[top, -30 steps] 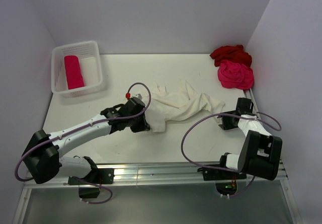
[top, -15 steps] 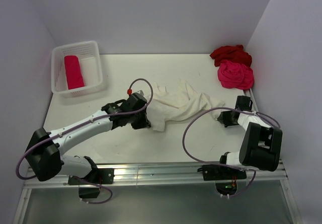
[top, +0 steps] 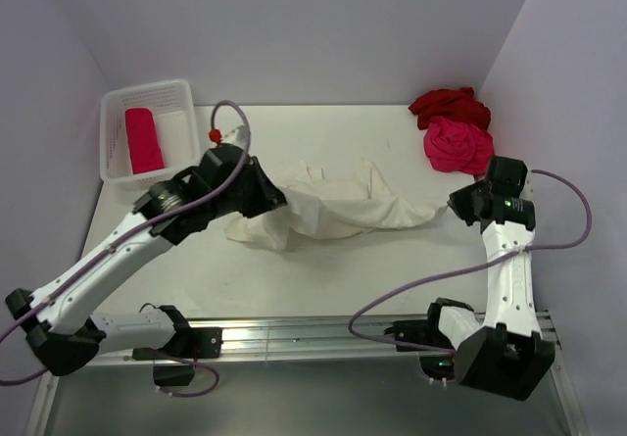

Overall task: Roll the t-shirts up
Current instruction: Flatten the tshirt

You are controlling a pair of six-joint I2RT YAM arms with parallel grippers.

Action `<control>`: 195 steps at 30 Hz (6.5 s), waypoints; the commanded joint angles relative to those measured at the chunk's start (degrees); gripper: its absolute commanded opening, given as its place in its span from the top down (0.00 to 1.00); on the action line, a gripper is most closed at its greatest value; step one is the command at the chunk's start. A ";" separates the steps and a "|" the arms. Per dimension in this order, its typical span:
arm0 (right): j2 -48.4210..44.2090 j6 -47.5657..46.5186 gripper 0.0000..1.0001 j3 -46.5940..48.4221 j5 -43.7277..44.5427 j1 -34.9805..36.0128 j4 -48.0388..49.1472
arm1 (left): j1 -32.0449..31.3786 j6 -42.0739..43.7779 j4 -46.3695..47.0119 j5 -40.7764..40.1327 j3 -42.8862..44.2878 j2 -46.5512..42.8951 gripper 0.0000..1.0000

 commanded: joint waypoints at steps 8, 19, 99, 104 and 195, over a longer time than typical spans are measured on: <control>-3.87 -1.33 1.00 10.78 -7.88 1.35 -1.84 | 0.35 -3.20 -1.85 -12.38 8.98 -12.96 1.00; -6.59 5.79 1.00 20.79 -18.95 3.81 8.52 | 1.14 3.63 -6.88 -17.57 26.74 -8.39 1.00; 32.73 -4.21 0.38 23.28 -12.73 9.43 26.67 | 39.73 17.62 31.91 26.12 23.53 38.22 0.00; 17.51 -11.95 0.46 8.98 -5.88 9.52 12.24 | 35.60 16.67 22.15 21.45 8.40 20.22 0.01; 26.01 -12.75 1.00 -1.95 -1.12 1.00 11.51 | 37.27 19.74 4.12 18.81 -3.57 27.16 0.00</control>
